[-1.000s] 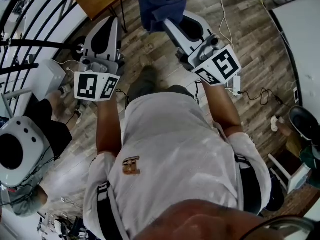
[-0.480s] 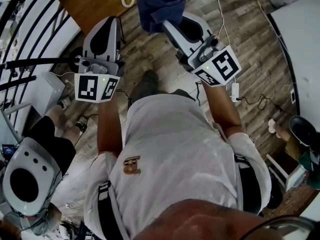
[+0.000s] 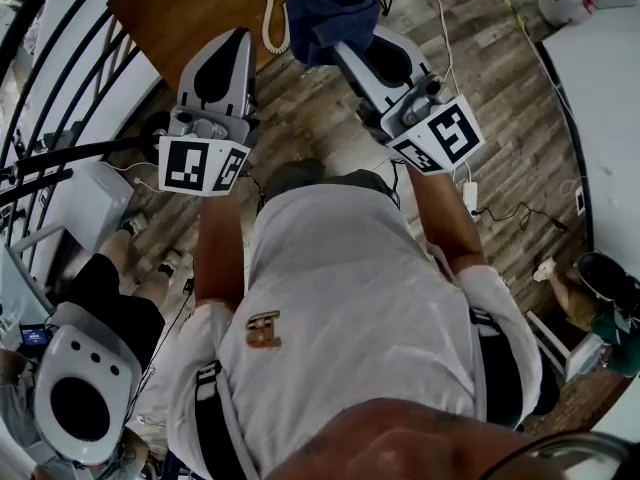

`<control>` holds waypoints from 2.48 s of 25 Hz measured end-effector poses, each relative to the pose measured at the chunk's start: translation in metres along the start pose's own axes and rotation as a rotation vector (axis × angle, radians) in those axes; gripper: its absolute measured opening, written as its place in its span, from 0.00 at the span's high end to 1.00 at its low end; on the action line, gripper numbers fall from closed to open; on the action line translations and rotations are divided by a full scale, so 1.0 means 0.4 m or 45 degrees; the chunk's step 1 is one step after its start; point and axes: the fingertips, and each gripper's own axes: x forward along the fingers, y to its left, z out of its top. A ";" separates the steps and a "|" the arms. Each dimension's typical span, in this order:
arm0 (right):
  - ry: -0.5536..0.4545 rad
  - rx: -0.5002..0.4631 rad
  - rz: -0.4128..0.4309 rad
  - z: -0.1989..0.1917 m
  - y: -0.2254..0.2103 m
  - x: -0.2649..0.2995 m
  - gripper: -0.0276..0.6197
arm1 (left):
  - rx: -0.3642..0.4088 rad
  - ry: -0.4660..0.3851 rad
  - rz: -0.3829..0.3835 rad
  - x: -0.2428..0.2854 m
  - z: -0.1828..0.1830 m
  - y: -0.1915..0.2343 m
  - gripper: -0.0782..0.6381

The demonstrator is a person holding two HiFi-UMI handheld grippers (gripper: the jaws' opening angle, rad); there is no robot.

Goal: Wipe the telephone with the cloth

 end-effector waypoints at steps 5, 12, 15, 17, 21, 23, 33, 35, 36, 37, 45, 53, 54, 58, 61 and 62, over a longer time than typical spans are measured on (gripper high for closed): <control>0.039 -0.013 -0.022 -0.024 -0.050 0.101 0.84 | -0.032 0.029 -0.002 0.051 -0.033 0.110 0.87; 0.099 -0.023 -0.032 -0.059 -0.150 0.190 0.84 | -0.073 0.067 0.007 0.140 -0.088 0.206 0.87; 0.110 -0.025 -0.019 -0.065 -0.190 0.226 0.84 | -0.077 0.082 0.027 0.174 -0.102 0.238 0.87; 0.114 -0.022 -0.001 -0.069 -0.218 0.248 0.84 | -0.071 0.093 0.046 0.196 -0.111 0.258 0.87; 0.132 -0.003 0.029 -0.080 -0.309 0.293 0.84 | -0.066 0.119 0.094 0.272 -0.137 0.301 0.87; 0.146 0.007 0.046 -0.092 -0.364 0.325 0.84 | -0.073 0.136 0.120 0.317 -0.159 0.332 0.87; 0.216 0.047 0.161 -0.132 -0.590 0.433 0.84 | -0.071 0.186 0.276 0.500 -0.249 0.430 0.87; 0.241 0.061 0.191 -0.140 -0.633 0.462 0.84 | -0.080 0.200 0.325 0.530 -0.262 0.458 0.87; 0.255 0.068 0.205 -0.146 -0.650 0.477 0.84 | -0.084 0.207 0.349 0.540 -0.270 0.471 0.87; 0.268 0.075 0.218 -0.154 -0.666 0.489 0.84 | -0.089 0.213 0.371 0.548 -0.280 0.482 0.87; 0.394 0.074 0.251 -0.215 -0.753 0.575 0.84 | -0.151 0.302 0.466 0.606 -0.359 0.543 0.87; 0.598 0.043 0.247 -0.308 -0.762 0.678 0.84 | -0.325 0.422 0.515 0.624 -0.450 0.633 0.86; 0.628 0.044 0.243 -0.321 -0.763 0.688 0.84 | -0.347 0.443 0.518 0.625 -0.464 0.639 0.86; 0.753 0.056 0.221 -0.379 -0.770 0.745 0.84 | -0.440 0.553 0.535 0.622 -0.532 0.682 0.86; 0.837 0.074 0.212 -0.416 -0.777 0.776 0.84 | -0.532 0.606 0.553 0.621 -0.580 0.704 0.70; 0.863 0.075 0.212 -0.427 -0.779 0.783 0.84 | -0.562 0.619 0.559 0.621 -0.595 0.708 0.68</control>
